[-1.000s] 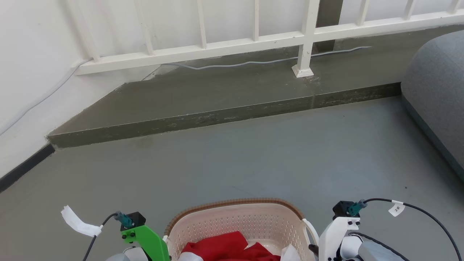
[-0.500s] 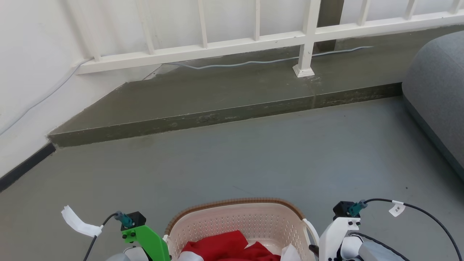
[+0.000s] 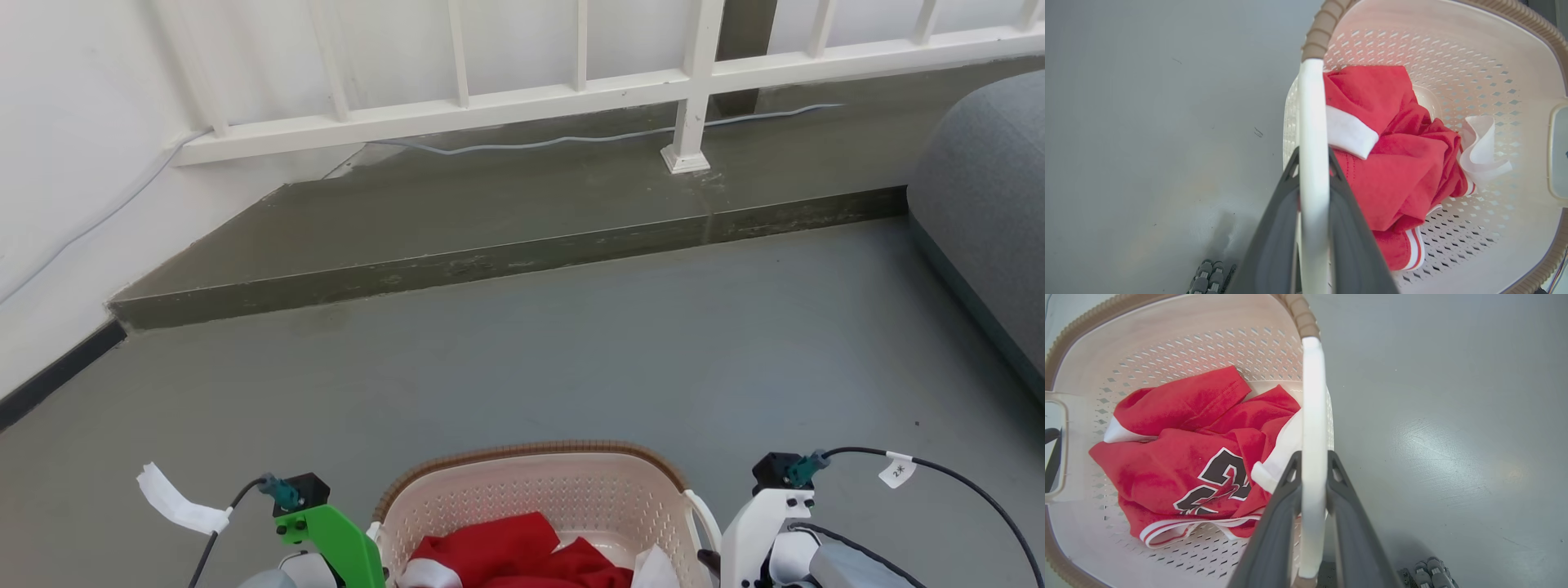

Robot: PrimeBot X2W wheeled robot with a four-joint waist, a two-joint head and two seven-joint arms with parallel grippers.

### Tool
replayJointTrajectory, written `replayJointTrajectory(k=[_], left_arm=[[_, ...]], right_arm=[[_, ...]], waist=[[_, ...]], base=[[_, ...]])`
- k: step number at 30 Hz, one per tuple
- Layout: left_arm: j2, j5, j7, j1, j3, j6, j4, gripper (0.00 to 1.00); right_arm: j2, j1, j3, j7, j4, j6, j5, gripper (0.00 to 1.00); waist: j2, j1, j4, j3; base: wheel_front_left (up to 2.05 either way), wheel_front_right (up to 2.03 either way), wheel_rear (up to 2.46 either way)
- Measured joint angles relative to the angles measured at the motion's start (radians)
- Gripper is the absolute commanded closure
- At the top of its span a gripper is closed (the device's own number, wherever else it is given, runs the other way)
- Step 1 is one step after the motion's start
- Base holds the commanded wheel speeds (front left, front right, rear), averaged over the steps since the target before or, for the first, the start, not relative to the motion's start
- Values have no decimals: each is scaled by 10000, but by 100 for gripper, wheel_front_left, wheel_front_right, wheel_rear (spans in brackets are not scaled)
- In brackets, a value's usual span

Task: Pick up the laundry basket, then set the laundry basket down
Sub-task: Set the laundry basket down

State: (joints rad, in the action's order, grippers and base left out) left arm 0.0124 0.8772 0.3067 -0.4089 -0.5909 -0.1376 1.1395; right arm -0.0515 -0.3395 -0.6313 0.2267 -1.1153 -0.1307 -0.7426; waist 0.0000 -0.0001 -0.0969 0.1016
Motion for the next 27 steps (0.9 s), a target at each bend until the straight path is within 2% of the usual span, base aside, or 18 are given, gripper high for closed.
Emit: replayJointTrajectory(k=[14,27], left_arm=[[0,-42,-731,-189,-67,2,-138,100],[-84,-466,-1432,-1183,-307,268,-236,100]], right_arm=[[-150,-413,-10,-723,144,-4,-54,100],[-328,-1239,100,-1517,203,-19,46,100]], waist=[[0,0,-1,-491],[1,0,51,-1811]], base=[[0,0,0],[0,0,0]])
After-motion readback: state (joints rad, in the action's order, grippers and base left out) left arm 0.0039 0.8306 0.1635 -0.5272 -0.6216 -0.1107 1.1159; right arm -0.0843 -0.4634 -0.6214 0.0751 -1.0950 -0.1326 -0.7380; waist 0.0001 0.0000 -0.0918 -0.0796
